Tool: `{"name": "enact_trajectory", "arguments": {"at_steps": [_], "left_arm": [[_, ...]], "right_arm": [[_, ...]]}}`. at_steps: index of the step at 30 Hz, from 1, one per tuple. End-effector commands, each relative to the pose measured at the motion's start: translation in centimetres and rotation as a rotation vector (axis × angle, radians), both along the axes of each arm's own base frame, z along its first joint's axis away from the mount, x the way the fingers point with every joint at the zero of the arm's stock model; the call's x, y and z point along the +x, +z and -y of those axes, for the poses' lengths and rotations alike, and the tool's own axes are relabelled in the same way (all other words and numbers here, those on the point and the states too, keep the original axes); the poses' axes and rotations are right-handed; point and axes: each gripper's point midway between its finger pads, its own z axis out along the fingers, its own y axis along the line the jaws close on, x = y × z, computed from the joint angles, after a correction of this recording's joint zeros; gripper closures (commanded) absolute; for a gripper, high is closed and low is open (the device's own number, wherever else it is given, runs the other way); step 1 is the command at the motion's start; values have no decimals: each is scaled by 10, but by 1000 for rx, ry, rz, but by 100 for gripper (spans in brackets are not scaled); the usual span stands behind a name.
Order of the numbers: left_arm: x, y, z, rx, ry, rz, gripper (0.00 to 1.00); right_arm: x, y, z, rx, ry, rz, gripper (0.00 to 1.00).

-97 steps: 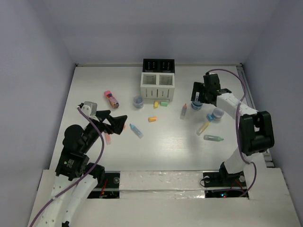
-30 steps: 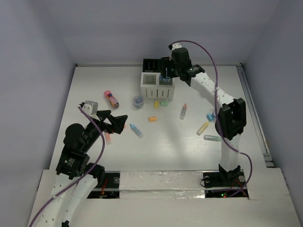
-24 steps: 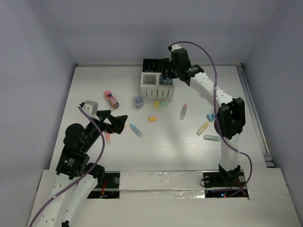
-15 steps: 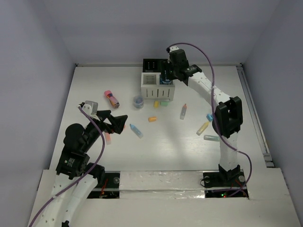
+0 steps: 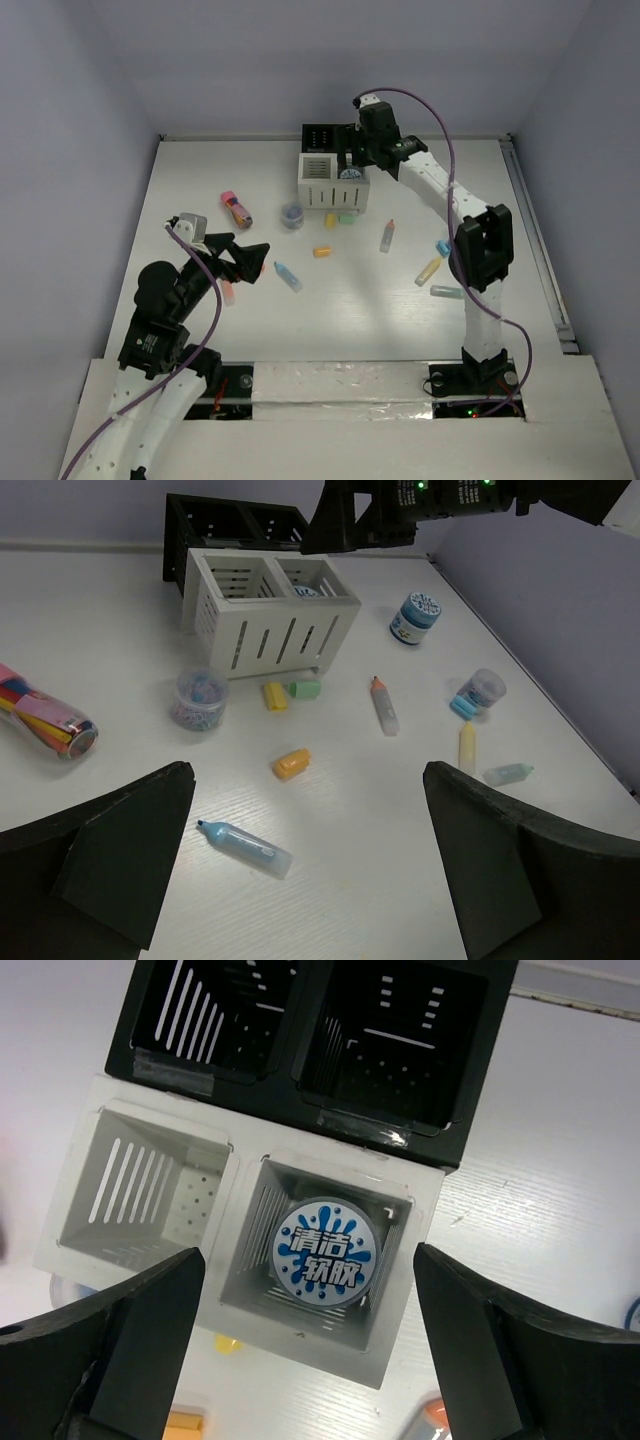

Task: Sort the stationery into containers
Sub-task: Place the stationery in the storage box, then pick up the stationery from the center of the board.

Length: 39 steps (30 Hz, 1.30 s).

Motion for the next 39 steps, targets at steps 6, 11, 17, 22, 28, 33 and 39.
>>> {"name": "enact_trajectory", "arguments": {"at_steps": [6, 11, 17, 22, 28, 33, 39], "left_arm": [[0, 14, 0, -16, 1, 52, 1], [-1, 16, 0, -18, -4, 59, 1], [-2, 16, 1, -19, -11, 60, 1], [-1, 15, 1, -19, -11, 55, 1], [0, 13, 2, -17, -15, 48, 1], [1, 11, 2, -14, -11, 41, 1], [3, 9, 3, -11, -11, 32, 1]], "right_arm": [[-2, 90, 62, -13, -215, 256, 10], [-10, 30, 164, 14, -423, 124, 5], [-12, -12, 220, -37, -497, 20, 0], [-4, -47, 245, -52, -536, -53, 0], [7, -78, 241, -40, -473, -137, 0], [12, -96, 250, -75, -522, -157, 0], [19, -97, 252, -72, -539, -135, 7]]}}
